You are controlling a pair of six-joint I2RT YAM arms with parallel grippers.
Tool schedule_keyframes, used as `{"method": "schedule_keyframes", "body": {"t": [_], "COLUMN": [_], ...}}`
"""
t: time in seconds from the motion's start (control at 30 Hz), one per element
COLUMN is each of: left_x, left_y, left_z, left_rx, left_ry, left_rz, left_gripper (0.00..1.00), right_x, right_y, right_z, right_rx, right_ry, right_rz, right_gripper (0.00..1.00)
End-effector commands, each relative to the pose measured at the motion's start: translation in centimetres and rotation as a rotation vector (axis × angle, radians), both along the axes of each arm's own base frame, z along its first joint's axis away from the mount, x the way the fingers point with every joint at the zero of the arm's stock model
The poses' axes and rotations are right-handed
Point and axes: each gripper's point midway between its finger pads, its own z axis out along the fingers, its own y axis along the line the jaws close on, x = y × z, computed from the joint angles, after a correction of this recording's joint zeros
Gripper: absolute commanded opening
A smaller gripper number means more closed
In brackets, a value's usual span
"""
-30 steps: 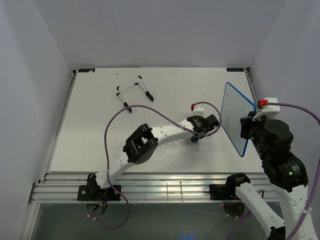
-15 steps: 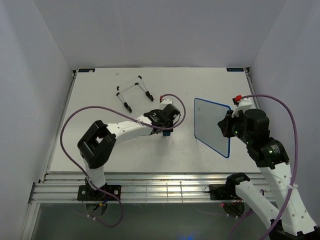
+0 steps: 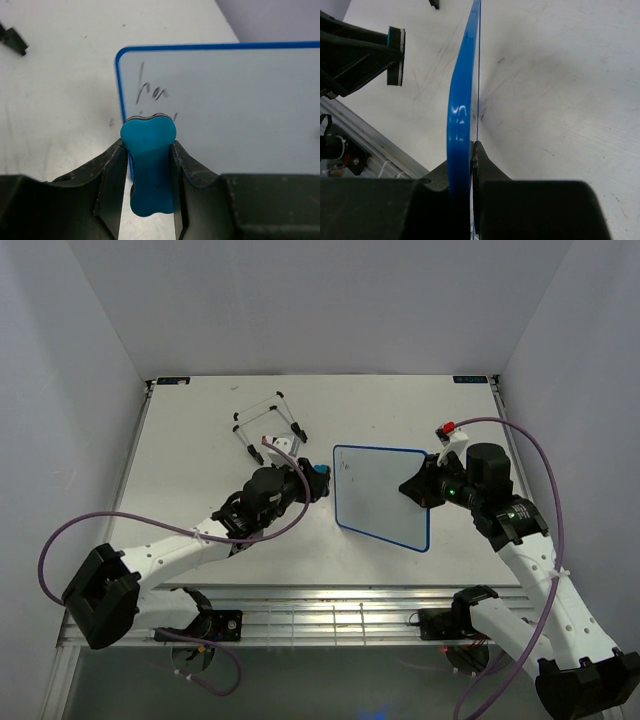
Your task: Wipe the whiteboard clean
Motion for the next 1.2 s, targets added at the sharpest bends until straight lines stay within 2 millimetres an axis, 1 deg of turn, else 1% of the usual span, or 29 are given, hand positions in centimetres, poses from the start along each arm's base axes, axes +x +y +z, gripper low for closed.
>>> {"method": "schedule_keyframes", "body": {"t": [0.0, 0.03, 0.07, 0.1, 0.13, 0.17, 0.23, 0.33, 0.37, 0.43, 0.5, 0.6, 0.7, 0.77, 0.87, 0.93, 0.97, 1.17], "left_x": [-0.2, -0.1, 0.0, -0.1, -0.3, -0.5, -0.4, -0.4, -0.6, -0.5, -0.1, 0.2, 0.6, 0.9, 1.7, 2.1, 2.7, 4.2], "left_y": [-3.0, -3.5, -4.0, -4.3, -5.1, -5.6, -6.0, -6.3, -6.4, -6.4, -6.0, -5.0, -4.1, -3.6, -2.7, -2.2, -1.5, -0.2], "left_z": [5.1, 4.4, 5.2, 5.1, 4.3, 5.0, 4.8, 4.2, 3.5, 2.9, 1.7, 0.9, 0.3, 0.4, 0.8, 1.0, 1.1, 1.4], "left_rx": [-0.136, -0.136, -0.167, -0.175, -0.175, -0.204, -0.219, -0.241, -0.238, -0.235, -0.218, -0.2, -0.178, -0.17, -0.159, -0.153, -0.151, -0.127], "left_ry": [-0.209, -0.205, -0.234, -0.238, -0.227, -0.255, -0.255, -0.234, -0.221, -0.207, -0.184, -0.174, -0.177, -0.183, -0.196, -0.204, -0.204, -0.213], "left_rz": [-0.147, -0.157, -0.173, -0.189, -0.227, -0.243, -0.249, -0.249, -0.251, -0.244, -0.208, -0.158, -0.112, -0.096, -0.061, -0.053, -0.038, -0.031], "left_gripper": [0.0, 0.0, 0.0, 0.0, 0.0, 0.0, 0.0, 0.0, 0.0, 0.0, 0.0, 0.0, 0.0, 0.0, 0.0, 0.0, 0.0, 0.0], "right_x": [-0.4, -0.5, -0.8, -1.0, -1.2, -1.9, -2.3, -2.6, -2.7, -3.2, -3.6, -4.6, -5.9, -6.4, -7.0, -7.5, -7.7, -8.6], "right_y": [2.1, 2.1, 2.1, 2.3, 2.6, 3.0, 3.2, 2.9, 2.8, 2.9, 3.3, 3.8, 4.1, 4.1, 4.0, 4.0, 4.0, 3.9], "right_z": [2.7, 2.8, 3.2, 3.6, 4.2, 4.7, 5.6, 6.7, 7.2, 7.8, 8.3, 9.3, 10.7, 11.4, 11.8, 11.9, 11.9, 11.7], "right_rx": [0.115, 0.121, 0.141, 0.158, 0.18, 0.203, 0.239, 0.267, 0.276, 0.302, 0.323, 0.352, 0.385, 0.395, 0.395, 0.397, 0.396, 0.373], "right_ry": [-0.053, -0.051, -0.051, -0.058, -0.066, -0.065, -0.065, -0.087, -0.104, -0.112, -0.121, -0.131, -0.149, -0.16, -0.171, -0.168, -0.164, -0.162], "right_rz": [0.1, 0.095, 0.095, 0.105, 0.123, 0.154, 0.16, 0.133, 0.124, 0.137, 0.172, 0.226, 0.276, 0.294, 0.306, 0.321, 0.328, 0.356], "right_gripper": [0.08, 0.08, 0.08, 0.08, 0.08, 0.08, 0.08, 0.08, 0.08, 0.08, 0.08, 0.08, 0.08, 0.08, 0.08, 0.08, 0.08, 0.08]}}
